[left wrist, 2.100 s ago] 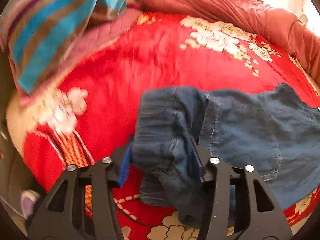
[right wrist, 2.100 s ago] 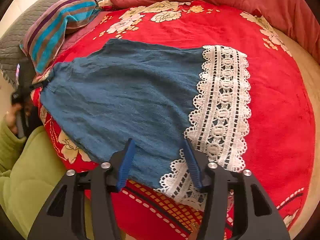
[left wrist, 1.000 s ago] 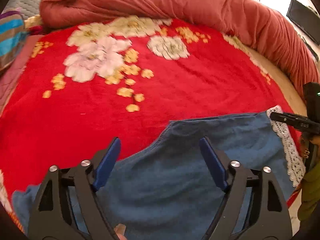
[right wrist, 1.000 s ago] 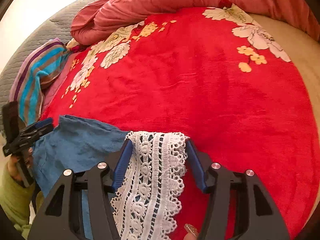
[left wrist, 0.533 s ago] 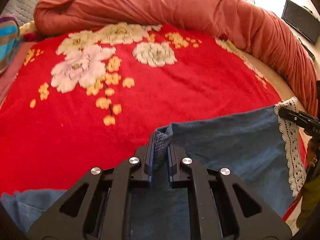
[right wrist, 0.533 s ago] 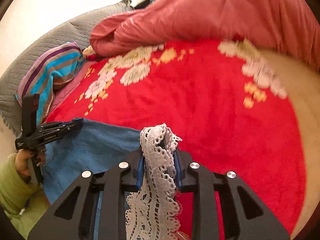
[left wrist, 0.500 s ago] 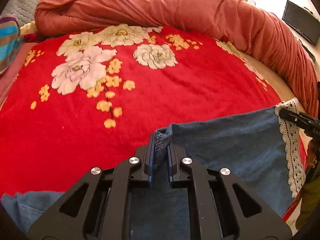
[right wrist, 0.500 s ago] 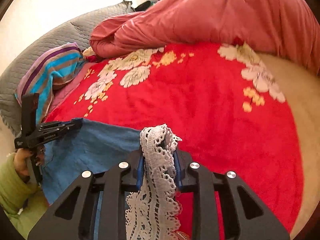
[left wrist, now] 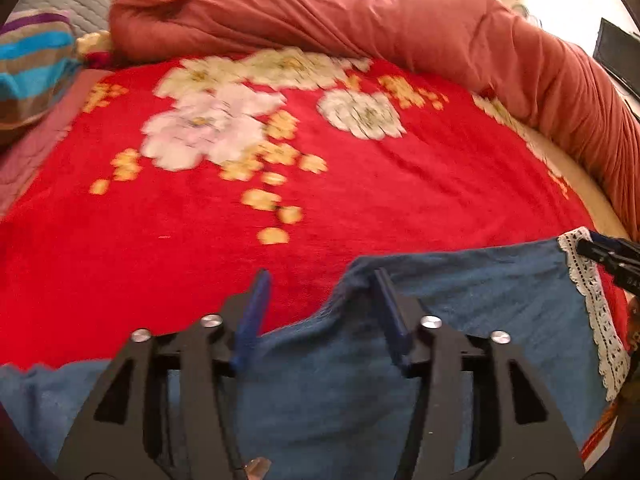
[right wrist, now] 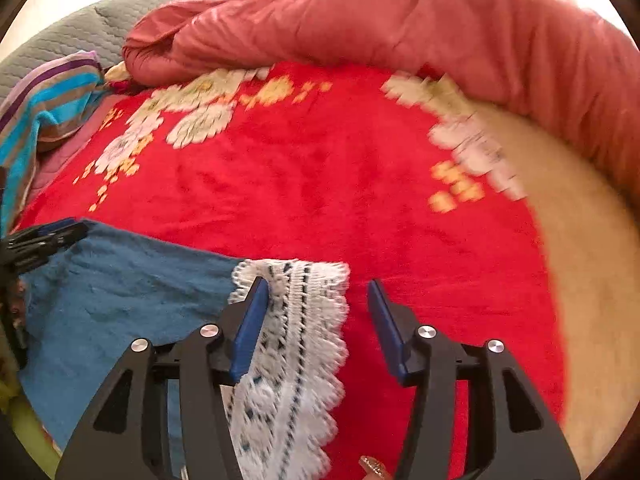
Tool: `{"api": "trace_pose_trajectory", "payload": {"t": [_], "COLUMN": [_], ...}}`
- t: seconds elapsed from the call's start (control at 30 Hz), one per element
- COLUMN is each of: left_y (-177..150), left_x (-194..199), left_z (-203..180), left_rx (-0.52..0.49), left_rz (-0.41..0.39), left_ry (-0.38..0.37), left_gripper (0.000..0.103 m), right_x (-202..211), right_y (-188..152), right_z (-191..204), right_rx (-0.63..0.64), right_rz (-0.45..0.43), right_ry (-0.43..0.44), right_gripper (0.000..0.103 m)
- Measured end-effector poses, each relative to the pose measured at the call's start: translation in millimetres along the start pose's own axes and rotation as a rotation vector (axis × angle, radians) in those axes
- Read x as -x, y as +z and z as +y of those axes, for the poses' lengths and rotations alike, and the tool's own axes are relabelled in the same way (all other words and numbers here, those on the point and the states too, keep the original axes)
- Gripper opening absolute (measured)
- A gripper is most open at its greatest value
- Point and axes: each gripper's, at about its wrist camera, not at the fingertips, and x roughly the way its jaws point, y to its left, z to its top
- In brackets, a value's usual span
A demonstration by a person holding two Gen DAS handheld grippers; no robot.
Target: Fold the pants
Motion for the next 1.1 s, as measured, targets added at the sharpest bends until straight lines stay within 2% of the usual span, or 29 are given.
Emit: {"api": "trace_pose_trajectory", "payload": {"t": [0.07,0.1,0.13,0.17,0.23,0.33,0.4,0.47,0.53,0.6,0.63,0.67,0.77,0.87,1.03,1.1], "left_y": [-5,-10,-15,-20,-31,-50,-64,-74,-80,-86,-89,-91,-94,-94,-94,-92], "left_x": [19,31,43,53,68,83,86,82,71,62,59,57,59,59,67,78], "left_z": [5,8,12,17,22,22,17,12,11,19,25,29,42,47,46,43], "left_rx": [-0.005,-0.007,0.006,0.028,0.053,0.037,0.001,-0.031,-0.062,-0.059,-0.049,-0.039,0.004,0.025,0.041,0.049], "left_rz": [-0.021,-0.033,-0.047,-0.047,-0.047,-0.036,-0.015,0.017,0.061,0.095,0.105,0.106,0.096,0.096,0.078,0.065], "left_ry": [0.029,0.03,0.026,0.017,-0.013,-0.003,0.042,0.067,0.139,0.203,0.213,0.208,0.169,0.152,0.147,0.122], "left_gripper": [0.06,0.071,0.078,0.078,0.083,0.089,0.091,0.092,0.093,0.093,0.093,0.093,0.093,0.093,0.093,0.093], "right_x": [21,32,39,49,60,73,72,67,57,39,30,17,13,20,22,37], "right_y": [-4,-7,-10,-17,-25,-39,-47,-50,-52,-55,-59,-64,-68,-71,-71,-73], "right_z": [-1,1,3,10,23,50,75,100,123,140,143,143,116,103,108,109], "right_rx": [0.004,0.003,0.005,0.023,0.062,0.13,0.167,0.23,0.284,0.326,0.343,0.367,0.265,0.23,0.234,0.238], "right_rz": [-0.037,-0.05,-0.06,-0.064,-0.065,-0.073,-0.055,-0.039,-0.015,0.047,0.089,0.138,0.156,0.142,0.131,0.101], "right_ry": [-0.018,-0.008,0.002,0.02,0.023,0.052,0.125,0.159,0.176,0.186,0.158,0.096,0.134,0.137,0.109,0.115], "right_gripper": [0.063,0.064,0.066,0.07,0.072,0.072,0.072,0.072,0.072,0.072,0.072,0.072,0.072,0.067,0.069,0.069]}}
